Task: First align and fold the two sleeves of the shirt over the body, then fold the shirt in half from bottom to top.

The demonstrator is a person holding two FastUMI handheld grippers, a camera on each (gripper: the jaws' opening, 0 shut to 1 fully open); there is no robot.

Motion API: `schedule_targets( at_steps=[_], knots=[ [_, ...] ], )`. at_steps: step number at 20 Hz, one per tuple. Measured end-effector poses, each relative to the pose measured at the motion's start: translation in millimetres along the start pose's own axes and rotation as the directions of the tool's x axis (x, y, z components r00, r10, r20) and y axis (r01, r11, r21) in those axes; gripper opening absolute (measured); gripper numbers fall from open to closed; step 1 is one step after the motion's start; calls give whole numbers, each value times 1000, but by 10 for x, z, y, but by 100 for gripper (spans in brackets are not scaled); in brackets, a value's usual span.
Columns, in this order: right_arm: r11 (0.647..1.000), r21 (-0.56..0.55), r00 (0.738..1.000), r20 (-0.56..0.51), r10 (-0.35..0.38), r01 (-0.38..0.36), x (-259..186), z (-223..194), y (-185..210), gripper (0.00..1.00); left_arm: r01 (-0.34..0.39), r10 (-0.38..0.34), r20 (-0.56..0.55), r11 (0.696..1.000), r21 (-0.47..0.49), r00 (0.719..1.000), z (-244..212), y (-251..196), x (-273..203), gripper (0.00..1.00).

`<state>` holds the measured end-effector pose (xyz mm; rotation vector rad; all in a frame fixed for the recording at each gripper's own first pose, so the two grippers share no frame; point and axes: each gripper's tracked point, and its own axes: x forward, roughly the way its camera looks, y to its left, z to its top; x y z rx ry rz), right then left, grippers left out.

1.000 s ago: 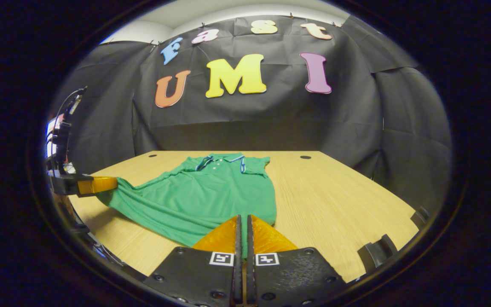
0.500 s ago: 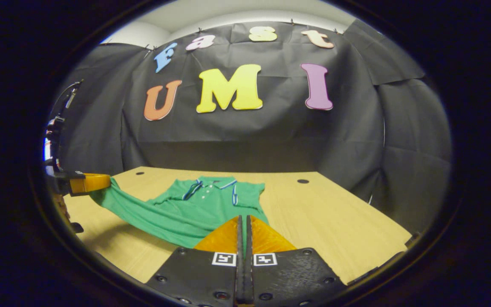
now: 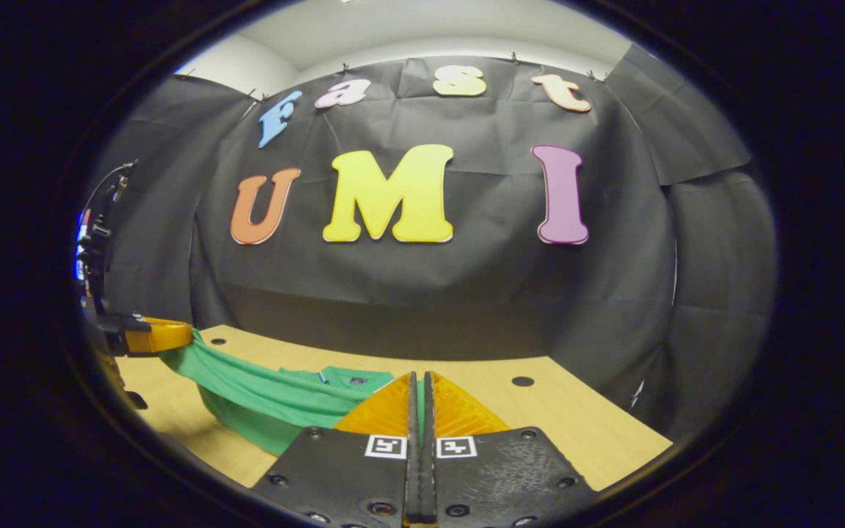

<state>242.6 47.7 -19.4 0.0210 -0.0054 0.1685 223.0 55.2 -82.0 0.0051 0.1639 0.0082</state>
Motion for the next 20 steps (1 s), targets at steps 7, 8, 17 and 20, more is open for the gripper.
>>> schedule_targets(
  at_steps=[7,8,17,20],
  knots=[
    [1000,14,997,-74,-26,27,1157,17,118,0,-18,17,11,997,73,1000,124,70,1076,7],
    [999,2,994,-101,-46,47,1327,-92,96,0,-20,19,17,997,78,1000,120,71,1229,8],
    [994,23,967,-235,-96,105,2556,-973,-65,0,-55,56,4,985,163,998,-398,152,2330,8],
    [994,3,967,-232,-106,110,2813,-1032,-79,0,-53,55,-4,983,177,999,-530,89,2534,8]
  ],
)
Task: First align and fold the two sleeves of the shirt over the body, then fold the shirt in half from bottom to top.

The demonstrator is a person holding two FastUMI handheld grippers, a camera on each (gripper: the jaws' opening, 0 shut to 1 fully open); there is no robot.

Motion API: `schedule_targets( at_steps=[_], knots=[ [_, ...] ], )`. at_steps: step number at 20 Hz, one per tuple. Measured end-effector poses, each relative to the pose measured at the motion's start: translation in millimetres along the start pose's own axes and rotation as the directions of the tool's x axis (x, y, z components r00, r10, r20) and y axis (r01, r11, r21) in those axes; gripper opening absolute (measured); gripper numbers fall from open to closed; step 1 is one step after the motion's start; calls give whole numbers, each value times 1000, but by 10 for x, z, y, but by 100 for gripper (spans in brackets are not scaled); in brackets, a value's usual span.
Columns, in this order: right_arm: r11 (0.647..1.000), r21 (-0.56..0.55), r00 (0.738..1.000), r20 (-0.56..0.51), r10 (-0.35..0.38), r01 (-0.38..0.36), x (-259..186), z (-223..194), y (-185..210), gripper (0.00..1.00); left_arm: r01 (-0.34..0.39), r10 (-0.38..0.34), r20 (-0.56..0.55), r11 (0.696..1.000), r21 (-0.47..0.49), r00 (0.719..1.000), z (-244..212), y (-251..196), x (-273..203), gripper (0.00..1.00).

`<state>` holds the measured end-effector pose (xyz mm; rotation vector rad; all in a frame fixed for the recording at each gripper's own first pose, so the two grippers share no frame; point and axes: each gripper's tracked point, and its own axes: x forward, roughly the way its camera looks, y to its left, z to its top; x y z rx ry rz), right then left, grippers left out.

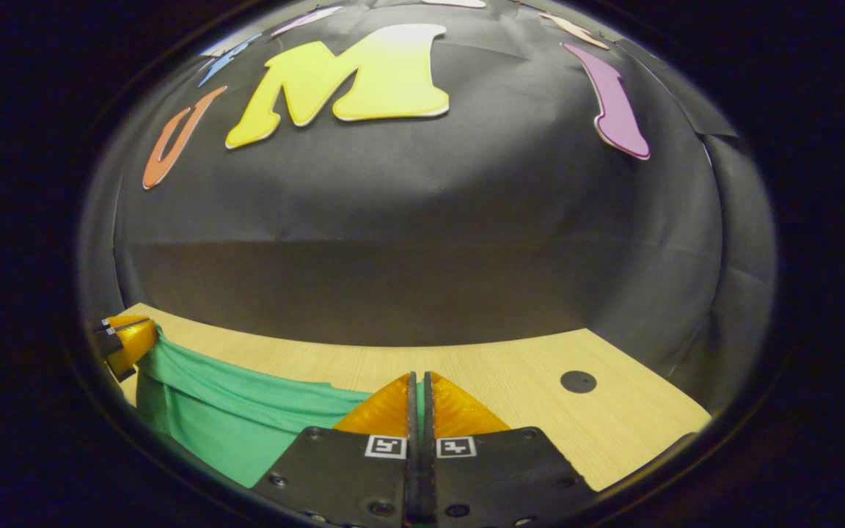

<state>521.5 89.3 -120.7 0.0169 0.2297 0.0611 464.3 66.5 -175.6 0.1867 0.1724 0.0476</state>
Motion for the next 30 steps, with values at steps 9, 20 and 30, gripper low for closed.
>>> schedule_targets(
  at_steps=[9,20,30],
  knots=[
    [998,-48,992,124,-28,34,0,179,22,30,-68,73,34,988,-141,997,-83,298,-62,39],
    [997,-6,892,447,-61,72,-1037,416,-99,96,-60,96,196,981,-184,976,174,259,-855,100],
    [994,-67,924,378,-54,86,-1982,24,-182,95,-60,82,112,980,-188,990,-112,-89,-1717,100]
  ],
)
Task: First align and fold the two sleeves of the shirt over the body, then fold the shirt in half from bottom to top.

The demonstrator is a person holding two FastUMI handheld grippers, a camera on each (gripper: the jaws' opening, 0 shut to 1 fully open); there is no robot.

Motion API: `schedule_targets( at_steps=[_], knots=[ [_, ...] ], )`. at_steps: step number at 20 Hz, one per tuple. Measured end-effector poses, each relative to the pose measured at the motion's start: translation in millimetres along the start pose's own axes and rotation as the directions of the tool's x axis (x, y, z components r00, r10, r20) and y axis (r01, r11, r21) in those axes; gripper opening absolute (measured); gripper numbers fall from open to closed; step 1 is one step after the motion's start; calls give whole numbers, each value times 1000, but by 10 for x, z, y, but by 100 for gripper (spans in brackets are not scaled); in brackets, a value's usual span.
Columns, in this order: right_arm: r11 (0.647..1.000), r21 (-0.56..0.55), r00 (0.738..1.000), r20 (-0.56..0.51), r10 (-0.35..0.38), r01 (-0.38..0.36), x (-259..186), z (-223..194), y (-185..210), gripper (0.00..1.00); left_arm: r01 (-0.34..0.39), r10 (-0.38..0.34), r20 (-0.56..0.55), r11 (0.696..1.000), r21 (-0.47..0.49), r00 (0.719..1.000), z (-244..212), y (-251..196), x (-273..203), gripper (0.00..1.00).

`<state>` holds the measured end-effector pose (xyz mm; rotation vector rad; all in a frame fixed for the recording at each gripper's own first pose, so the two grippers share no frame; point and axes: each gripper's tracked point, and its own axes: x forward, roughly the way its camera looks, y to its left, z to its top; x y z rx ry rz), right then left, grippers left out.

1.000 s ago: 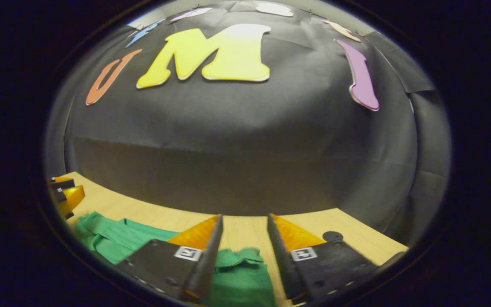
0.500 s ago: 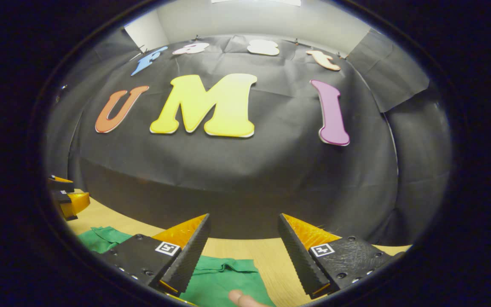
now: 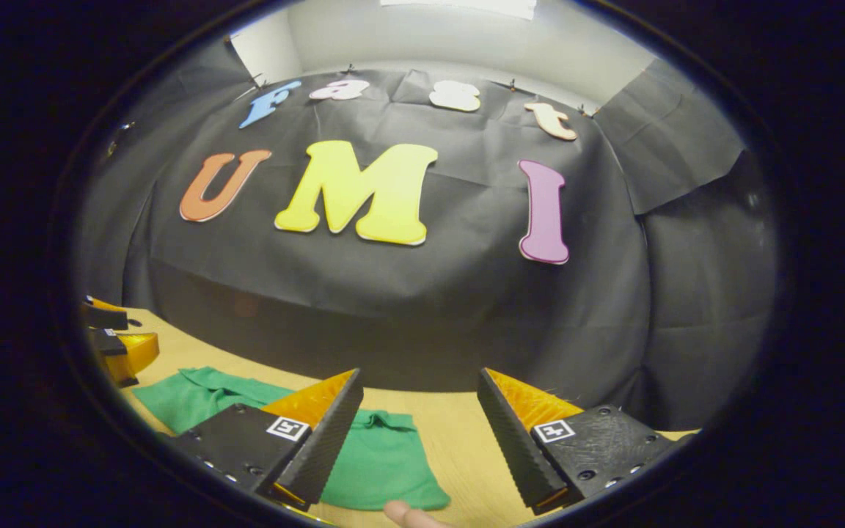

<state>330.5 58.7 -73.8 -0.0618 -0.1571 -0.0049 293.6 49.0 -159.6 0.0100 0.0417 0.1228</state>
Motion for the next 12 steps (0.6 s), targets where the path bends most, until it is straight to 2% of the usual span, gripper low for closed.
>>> schedule_targets(
  at_steps=[2,3,4,6,9,12],
  knots=[
    [999,-34,999,-15,30,-31,-209,101,13,97,-1,2,-22,999,39,1000,27,-70,-225,100],
    [998,-50,1000,-10,27,-28,-310,202,-17,93,-4,5,-18,998,59,1000,66,-88,-348,100],
    [998,-50,1000,-16,27,-28,-425,283,-48,93,15,-13,-25,997,81,1000,106,-151,-483,100],
    [999,-10,998,-36,52,-52,-710,449,-65,95,13,-13,-5,995,98,1000,278,-209,-787,100],
    [996,7,994,-66,84,-84,-1127,713,-166,96,63,-58,-55,993,99,997,386,-389,-1290,100],
    [995,26,992,-75,102,-100,-1565,998,-332,95,88,-86,-27,989,122,996,798,-609,-1787,100]
  ],
)
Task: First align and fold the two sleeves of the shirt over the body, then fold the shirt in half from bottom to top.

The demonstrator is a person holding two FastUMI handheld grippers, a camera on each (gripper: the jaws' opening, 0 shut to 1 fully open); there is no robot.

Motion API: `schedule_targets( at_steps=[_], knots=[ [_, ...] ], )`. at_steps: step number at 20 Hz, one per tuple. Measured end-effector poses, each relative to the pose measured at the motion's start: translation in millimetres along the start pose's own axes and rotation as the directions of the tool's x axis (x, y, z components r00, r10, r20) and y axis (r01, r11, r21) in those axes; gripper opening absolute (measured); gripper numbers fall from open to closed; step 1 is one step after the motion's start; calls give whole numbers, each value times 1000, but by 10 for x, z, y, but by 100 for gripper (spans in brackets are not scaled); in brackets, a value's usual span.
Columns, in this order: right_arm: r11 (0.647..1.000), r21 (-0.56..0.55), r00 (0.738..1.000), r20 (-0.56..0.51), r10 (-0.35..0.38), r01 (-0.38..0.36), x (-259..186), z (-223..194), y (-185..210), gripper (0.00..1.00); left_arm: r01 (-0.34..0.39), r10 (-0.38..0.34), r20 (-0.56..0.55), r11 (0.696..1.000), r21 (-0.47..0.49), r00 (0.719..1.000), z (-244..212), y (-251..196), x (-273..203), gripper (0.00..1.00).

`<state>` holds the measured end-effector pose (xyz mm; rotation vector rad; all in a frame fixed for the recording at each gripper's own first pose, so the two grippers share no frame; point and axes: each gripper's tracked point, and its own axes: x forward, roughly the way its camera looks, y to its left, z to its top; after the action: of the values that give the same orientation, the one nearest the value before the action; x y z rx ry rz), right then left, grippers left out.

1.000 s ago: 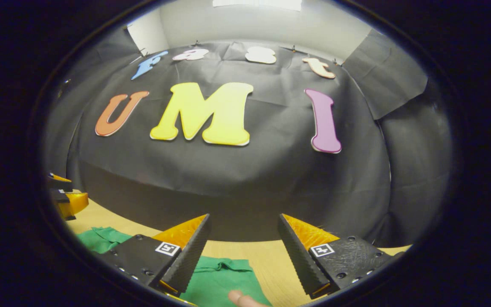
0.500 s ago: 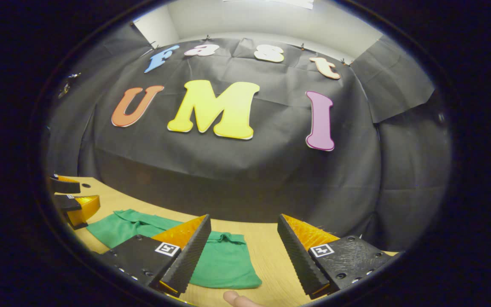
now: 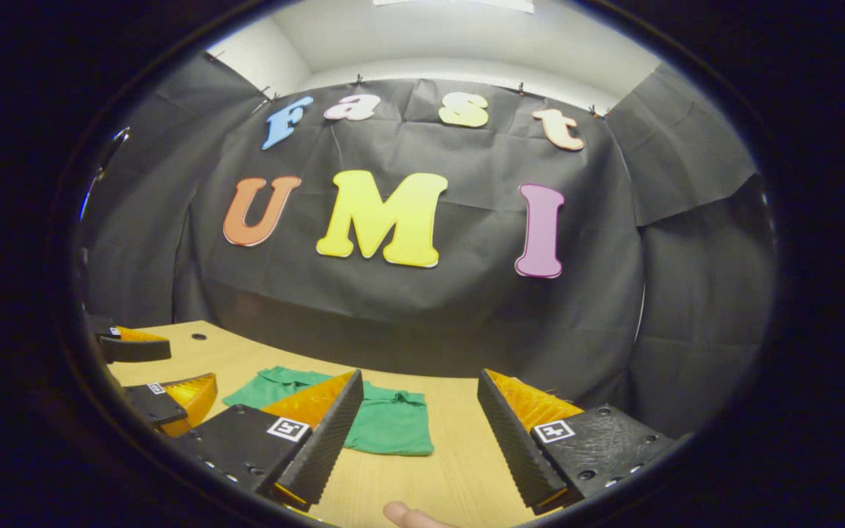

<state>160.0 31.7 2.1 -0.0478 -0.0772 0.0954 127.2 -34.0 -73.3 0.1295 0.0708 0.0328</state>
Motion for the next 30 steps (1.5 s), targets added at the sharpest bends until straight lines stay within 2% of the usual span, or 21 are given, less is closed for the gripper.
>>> schedule_targets(
  at_steps=[3,6,10,12,15,19,21,27,30],
  knots=[
    [1000,7,1000,-1,9,-9,-421,228,-145,96,28,-29,44,999,33,999,366,-213,-420,100],
    [1000,-4,1000,27,0,0,-830,458,-328,95,83,-84,59,996,9,995,564,-377,-772,100],
    [1000,17,997,76,-15,14,-1317,619,-570,96,105,-105,13,993,-46,994,503,-509,-1090,100],
    [1000,5,997,77,-4,3,-1452,540,-642,96,100,-100,2,995,-28,995,481,-542,-1184,100],
    [999,-42,998,63,-19,21,-1520,379,-778,95,51,-51,27,999,-14,998,488,-406,-1228,100],
    [998,-19,997,37,65,-64,-1508,205,-611,95,30,-28,42,998,-55,999,410,-320,-1190,100],
    [998,-3,997,39,67,-67,-1504,188,-621,96,12,-10,28,997,-74,1000,363,-229,-1163,100],
    [996,-37,995,54,82,-80,-1425,87,-433,96,3,-1,24,996,-93,1000,350,-173,-1133,100],
    [995,-27,995,47,92,-91,-1417,48,-377,96,25,-23,23,995,-101,999,334,-242,-1106,100]
  ],
)
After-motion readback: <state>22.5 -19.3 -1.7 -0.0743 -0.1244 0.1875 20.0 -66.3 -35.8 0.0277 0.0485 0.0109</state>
